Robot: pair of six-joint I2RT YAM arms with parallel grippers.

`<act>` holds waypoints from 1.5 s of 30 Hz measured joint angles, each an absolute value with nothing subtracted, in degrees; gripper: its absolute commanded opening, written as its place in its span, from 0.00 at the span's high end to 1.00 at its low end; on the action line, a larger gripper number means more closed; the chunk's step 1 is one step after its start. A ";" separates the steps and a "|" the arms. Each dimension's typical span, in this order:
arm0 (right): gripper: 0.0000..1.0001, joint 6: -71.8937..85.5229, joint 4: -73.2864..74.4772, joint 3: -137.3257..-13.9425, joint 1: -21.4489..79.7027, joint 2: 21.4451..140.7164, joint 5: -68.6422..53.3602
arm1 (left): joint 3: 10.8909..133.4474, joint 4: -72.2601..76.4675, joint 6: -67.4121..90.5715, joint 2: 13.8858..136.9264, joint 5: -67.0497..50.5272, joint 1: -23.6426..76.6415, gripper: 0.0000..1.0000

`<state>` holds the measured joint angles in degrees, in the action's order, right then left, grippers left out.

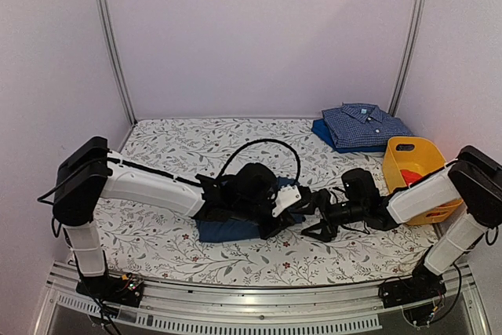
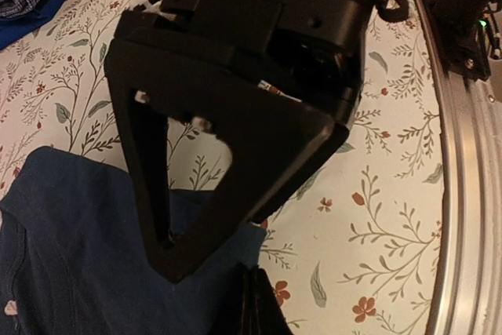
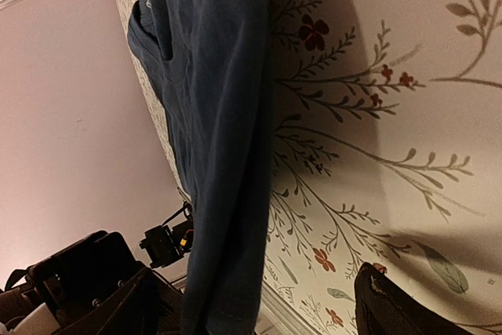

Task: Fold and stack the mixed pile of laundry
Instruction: Pass from the left arm to the right, then place the square-folded T-shirt at the corner of the board.

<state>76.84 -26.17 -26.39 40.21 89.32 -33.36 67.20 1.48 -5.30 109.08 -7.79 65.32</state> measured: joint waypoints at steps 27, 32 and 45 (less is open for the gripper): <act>0.62 91.48 -52.42 -36.29 42.76 113.47 -22.98 | 62.94 2.72 -4.51 105.51 -9.87 64.82 1.00; 0.89 88.68 -48.62 -39.66 42.41 115.39 -24.18 | 62.81 2.42 -4.60 105.38 -9.78 64.71 0.58; 1.00 48.34 9.69 -84.38 40.62 115.48 -16.01 | 52.66 1.39 4.54 88.90 -1.91 61.06 0.00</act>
<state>48.34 9.69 -84.38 40.62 115.48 -16.01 52.66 1.39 4.54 88.90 -1.91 61.06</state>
